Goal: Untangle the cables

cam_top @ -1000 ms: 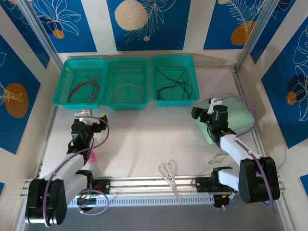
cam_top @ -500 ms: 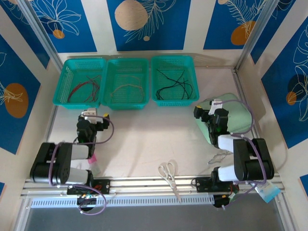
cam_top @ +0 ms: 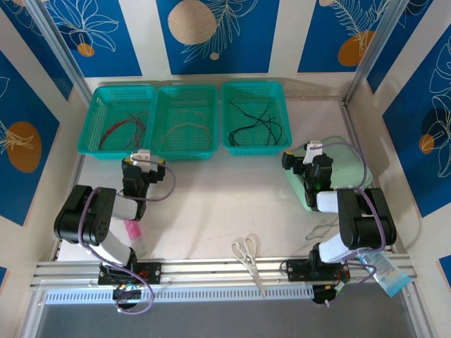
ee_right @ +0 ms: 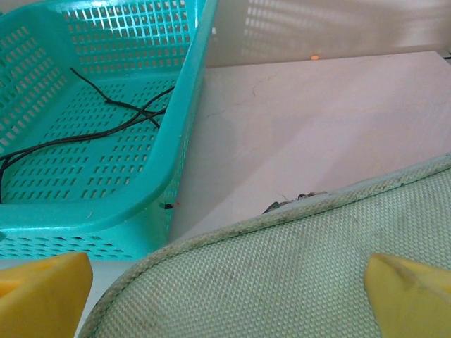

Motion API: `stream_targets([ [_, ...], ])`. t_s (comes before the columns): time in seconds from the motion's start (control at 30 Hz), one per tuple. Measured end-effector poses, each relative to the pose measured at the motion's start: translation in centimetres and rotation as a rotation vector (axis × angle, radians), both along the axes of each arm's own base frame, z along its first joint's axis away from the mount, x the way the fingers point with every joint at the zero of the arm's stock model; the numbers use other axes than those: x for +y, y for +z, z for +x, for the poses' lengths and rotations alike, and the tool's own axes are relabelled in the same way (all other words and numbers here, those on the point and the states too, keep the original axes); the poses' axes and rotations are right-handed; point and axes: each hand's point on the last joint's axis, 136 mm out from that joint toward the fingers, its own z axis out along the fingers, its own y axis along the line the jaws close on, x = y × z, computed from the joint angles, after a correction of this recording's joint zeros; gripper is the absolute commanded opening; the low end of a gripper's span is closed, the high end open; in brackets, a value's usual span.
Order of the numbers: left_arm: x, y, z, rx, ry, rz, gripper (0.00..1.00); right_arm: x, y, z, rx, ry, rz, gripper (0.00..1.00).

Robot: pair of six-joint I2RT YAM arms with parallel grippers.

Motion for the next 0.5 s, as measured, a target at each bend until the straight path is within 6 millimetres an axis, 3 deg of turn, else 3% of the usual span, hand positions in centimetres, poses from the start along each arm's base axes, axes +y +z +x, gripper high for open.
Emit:
stream_targets([
  [0.5,0.8,-1.1,-0.4,0.052,0.046,0.011,0.99,0.1,0.0,0.1,0.007,0.008,0.002,0.99],
])
